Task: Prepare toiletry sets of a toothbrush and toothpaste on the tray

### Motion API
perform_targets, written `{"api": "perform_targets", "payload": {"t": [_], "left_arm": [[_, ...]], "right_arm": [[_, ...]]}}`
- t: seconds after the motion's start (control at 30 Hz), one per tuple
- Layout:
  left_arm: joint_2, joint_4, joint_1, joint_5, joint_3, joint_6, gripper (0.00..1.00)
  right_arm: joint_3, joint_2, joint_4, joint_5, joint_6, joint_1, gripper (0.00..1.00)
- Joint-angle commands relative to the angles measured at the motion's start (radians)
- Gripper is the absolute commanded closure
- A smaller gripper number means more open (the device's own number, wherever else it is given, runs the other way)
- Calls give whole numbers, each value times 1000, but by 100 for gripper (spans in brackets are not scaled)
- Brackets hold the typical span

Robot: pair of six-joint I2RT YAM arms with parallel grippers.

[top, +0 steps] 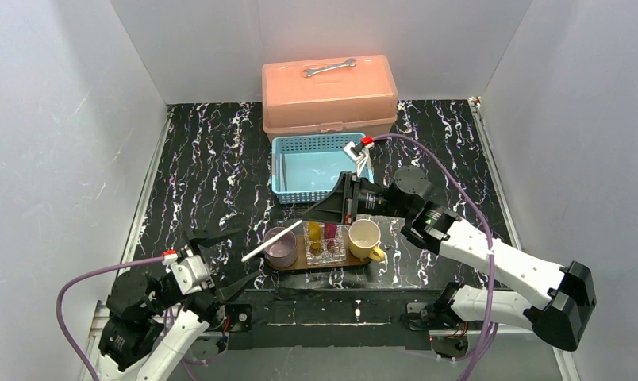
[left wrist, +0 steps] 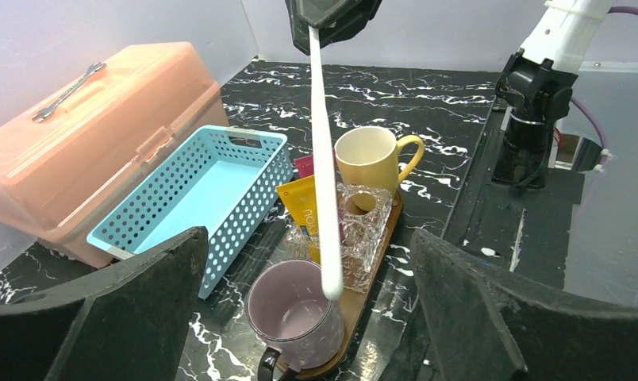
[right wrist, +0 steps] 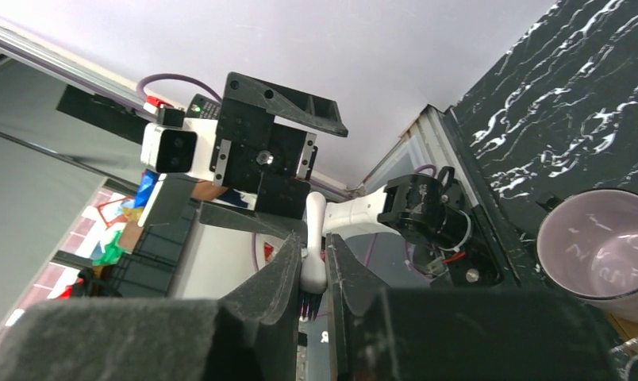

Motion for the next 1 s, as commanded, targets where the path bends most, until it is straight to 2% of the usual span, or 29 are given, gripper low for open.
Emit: {"api": "perform_targets", "payload": {"t": [0.0, 0.17, 0.37, 0.53, 0.83, 0.97], "left_arm": [[-52, 10, 2, 25, 30, -31, 2], [-47, 11, 2, 24, 39, -87, 2], [-33, 10, 2, -57, 59, -232, 2], [7, -32, 1, -100, 91, -297, 2], [115, -152, 2, -158, 159, -428, 2], [126, -154, 2, -161, 144, -490, 2]], "right_arm": [[94, -56, -140, 36, -138, -2, 99], [174, -89, -373, 103, -287, -2, 99], [293, -109, -656, 180, -475, -2, 99], [422, -94, -892, 235, -609, -2, 99], [619, -40, -1262, 334, -813, -2, 99], [669, -10, -1360, 420, -882, 1, 99]]}}
